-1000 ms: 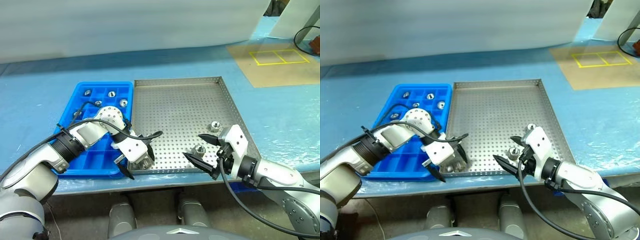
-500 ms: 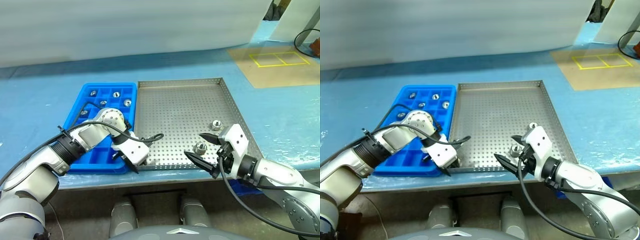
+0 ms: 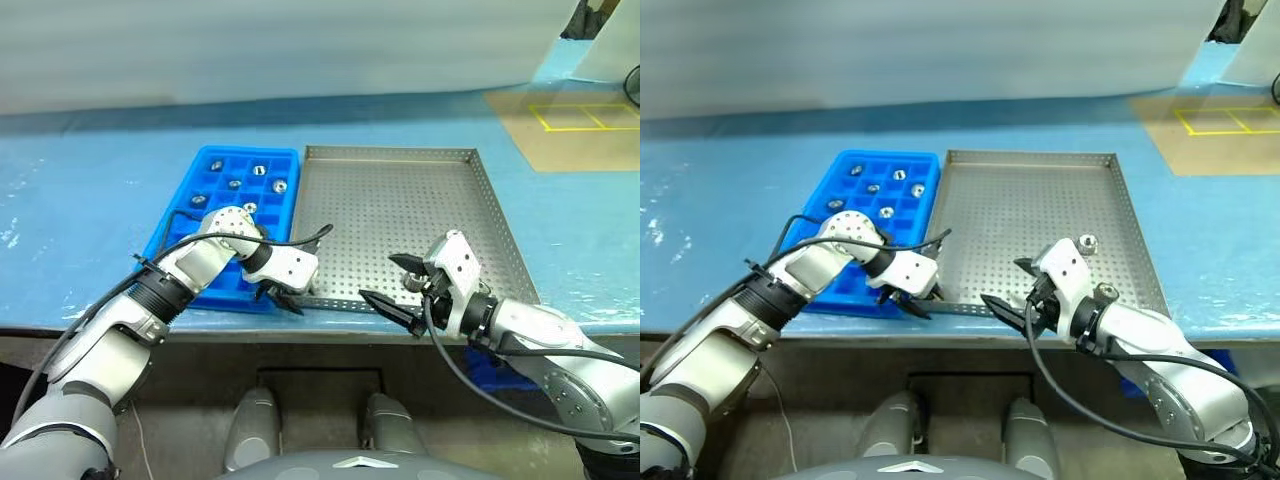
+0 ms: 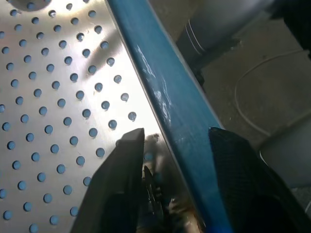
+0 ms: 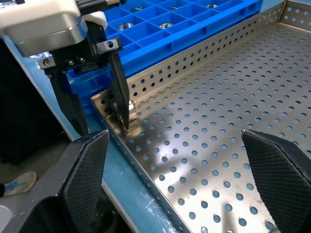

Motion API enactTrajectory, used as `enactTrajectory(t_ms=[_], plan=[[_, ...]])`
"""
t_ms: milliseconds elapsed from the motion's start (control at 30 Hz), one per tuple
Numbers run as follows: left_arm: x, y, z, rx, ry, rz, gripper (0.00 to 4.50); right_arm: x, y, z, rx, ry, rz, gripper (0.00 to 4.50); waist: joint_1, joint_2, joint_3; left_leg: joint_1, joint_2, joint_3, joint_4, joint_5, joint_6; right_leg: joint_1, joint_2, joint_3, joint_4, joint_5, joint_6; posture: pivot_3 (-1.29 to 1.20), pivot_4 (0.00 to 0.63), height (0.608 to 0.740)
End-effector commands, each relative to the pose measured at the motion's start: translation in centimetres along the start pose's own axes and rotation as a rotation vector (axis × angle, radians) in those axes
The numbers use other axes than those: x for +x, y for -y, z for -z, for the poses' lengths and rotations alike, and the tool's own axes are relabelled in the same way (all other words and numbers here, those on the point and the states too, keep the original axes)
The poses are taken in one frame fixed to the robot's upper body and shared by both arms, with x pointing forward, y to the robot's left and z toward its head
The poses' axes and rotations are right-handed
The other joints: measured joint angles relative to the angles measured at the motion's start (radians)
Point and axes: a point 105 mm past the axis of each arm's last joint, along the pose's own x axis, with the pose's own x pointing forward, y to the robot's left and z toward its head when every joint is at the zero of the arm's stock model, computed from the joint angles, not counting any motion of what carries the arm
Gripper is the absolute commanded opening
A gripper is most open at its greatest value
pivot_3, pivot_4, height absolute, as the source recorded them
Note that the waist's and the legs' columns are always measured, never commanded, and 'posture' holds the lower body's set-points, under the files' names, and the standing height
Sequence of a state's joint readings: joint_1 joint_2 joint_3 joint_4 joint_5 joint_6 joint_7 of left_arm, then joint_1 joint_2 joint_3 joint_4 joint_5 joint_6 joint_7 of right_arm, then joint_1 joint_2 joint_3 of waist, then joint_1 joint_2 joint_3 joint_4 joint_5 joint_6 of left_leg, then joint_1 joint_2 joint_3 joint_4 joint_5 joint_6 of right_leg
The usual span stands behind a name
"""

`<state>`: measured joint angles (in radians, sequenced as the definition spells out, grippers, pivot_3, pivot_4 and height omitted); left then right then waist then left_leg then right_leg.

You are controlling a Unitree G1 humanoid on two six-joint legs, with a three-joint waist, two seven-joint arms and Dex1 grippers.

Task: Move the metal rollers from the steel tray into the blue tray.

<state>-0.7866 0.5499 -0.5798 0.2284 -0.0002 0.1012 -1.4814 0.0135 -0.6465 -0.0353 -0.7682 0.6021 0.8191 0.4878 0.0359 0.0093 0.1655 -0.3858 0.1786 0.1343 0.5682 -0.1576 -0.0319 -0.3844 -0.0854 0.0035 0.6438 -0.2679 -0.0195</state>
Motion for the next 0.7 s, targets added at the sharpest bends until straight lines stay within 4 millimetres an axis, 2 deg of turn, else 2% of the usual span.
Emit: enactTrajectory(t_ms=[33,300,700], plan=[[-1.4,-0.7,-2.5,-0.024,0.077,-0.017,3.66,-0.1,-0.2,-0.6,-0.029,0.037,0.002,4.50,-0.013,-0.001,0.000,-0.001,0.002,0.002,-0.001,-0.001,0.001,0.001,0.000,-0.001,-0.006,0.003,0.001,-0.33,0.150,0.740],[-2.2,-1.6,-4.7,-0.060,0.160,-0.031,3.66,0.0,-0.2,-0.3,-0.026,0.039,0.007,4.50,-0.031,-0.001,0.000,-0.003,0.012,0.012,-0.011,-0.002,0.002,-0.002,0.012,-0.001,-0.020,0.004,0.001,-0.33,0.150,0.740],[-4.0,-2.7,-2.2,0.174,-0.061,-0.048,3.66,0.1,-0.4,0.2,-0.024,0.030,0.009,4.50,-0.031,-0.001,0.001,-0.002,0.012,0.013,-0.013,-0.003,0.002,-0.001,0.011,0.001,-0.024,0.005,0.002,-0.34,0.150,0.740]])
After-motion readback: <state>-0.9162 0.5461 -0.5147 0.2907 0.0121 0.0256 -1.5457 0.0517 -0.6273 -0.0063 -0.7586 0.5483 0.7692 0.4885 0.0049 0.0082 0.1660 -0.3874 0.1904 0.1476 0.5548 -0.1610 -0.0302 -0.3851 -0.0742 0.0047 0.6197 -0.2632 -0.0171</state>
